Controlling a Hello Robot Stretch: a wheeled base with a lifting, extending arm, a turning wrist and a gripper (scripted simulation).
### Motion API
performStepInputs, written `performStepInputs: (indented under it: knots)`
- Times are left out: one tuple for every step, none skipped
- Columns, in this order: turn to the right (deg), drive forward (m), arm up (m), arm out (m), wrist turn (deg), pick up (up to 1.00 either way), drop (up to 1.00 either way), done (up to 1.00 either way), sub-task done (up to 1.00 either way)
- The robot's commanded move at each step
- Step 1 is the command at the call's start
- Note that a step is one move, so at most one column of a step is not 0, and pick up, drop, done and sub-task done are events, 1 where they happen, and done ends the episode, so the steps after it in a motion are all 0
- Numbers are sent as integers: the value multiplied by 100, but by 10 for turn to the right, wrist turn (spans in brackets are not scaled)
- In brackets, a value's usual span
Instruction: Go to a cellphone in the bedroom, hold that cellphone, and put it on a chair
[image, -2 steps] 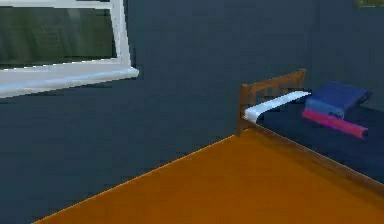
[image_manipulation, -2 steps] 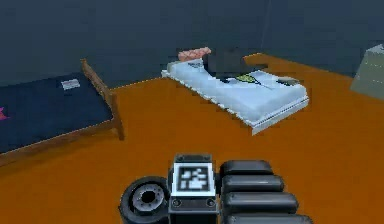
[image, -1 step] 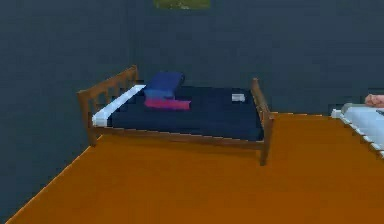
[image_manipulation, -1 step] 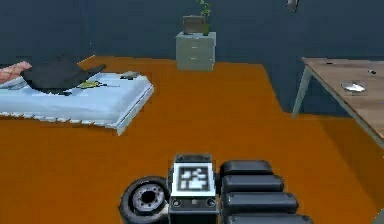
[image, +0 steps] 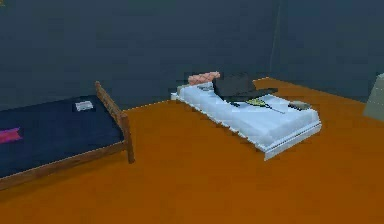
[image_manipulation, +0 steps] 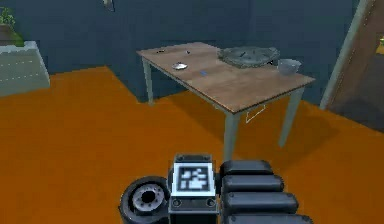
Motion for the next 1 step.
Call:
performStepInputs:
  knots:
    - [270, 0, 0, 0, 0, 0, 0, 0, 0]
